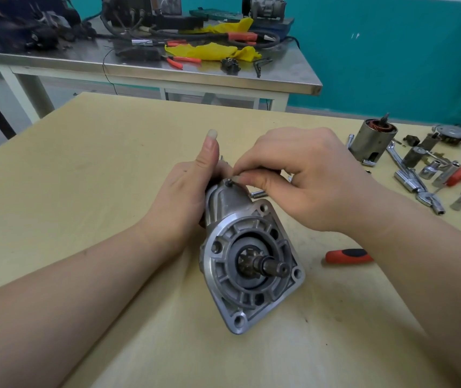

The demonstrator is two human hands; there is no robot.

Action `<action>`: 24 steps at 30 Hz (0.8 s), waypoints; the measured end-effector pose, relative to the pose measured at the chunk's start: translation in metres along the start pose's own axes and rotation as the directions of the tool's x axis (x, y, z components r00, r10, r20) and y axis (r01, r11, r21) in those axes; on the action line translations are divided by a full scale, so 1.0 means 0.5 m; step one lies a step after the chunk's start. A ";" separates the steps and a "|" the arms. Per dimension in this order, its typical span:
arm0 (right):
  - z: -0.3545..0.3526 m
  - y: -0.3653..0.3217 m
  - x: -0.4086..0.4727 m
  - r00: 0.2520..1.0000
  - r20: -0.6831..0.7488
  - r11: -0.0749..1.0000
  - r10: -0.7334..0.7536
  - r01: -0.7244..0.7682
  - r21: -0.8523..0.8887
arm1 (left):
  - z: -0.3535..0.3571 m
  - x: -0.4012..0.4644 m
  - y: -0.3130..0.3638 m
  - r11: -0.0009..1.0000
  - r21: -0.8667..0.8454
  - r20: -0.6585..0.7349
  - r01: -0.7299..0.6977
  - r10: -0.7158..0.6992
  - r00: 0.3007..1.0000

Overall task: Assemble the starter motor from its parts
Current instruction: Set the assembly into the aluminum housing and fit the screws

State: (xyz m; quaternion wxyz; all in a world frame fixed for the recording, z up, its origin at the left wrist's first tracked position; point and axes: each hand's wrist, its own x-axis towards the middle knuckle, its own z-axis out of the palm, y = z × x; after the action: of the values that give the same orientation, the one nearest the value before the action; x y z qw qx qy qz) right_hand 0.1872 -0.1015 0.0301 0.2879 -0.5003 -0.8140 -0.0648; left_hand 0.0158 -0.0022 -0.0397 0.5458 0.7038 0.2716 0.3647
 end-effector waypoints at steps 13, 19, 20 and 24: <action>0.022 0.005 -0.022 0.978 0.023 0.946 0.209 -0.208 0.249 | 0.026 -0.012 0.000 0.992 0.010 0.020 -0.129 0.129 0.991; 0.045 -0.029 -0.013 0.888 0.019 0.802 0.459 -0.424 0.420 | 0.025 -0.020 -0.012 0.985 -0.101 -0.090 -0.137 0.128 0.988; 0.043 -0.029 -0.011 0.873 0.044 0.771 0.485 -0.451 0.449 | 0.023 -0.018 -0.012 0.987 -0.086 -0.088 -0.135 0.128 0.988; 0.008 -0.018 -0.006 0.920 0.055 0.860 0.388 -0.383 0.339 | 0.013 -0.002 -0.006 0.994 -0.041 -0.006 -0.100 0.100 0.995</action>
State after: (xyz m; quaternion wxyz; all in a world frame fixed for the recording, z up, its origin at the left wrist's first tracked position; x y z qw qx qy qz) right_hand 0.1787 -0.1067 0.0269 0.3837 -0.5943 -0.6941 0.1331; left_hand 0.0206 -0.0058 -0.0435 0.5409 0.7043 0.2294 0.3984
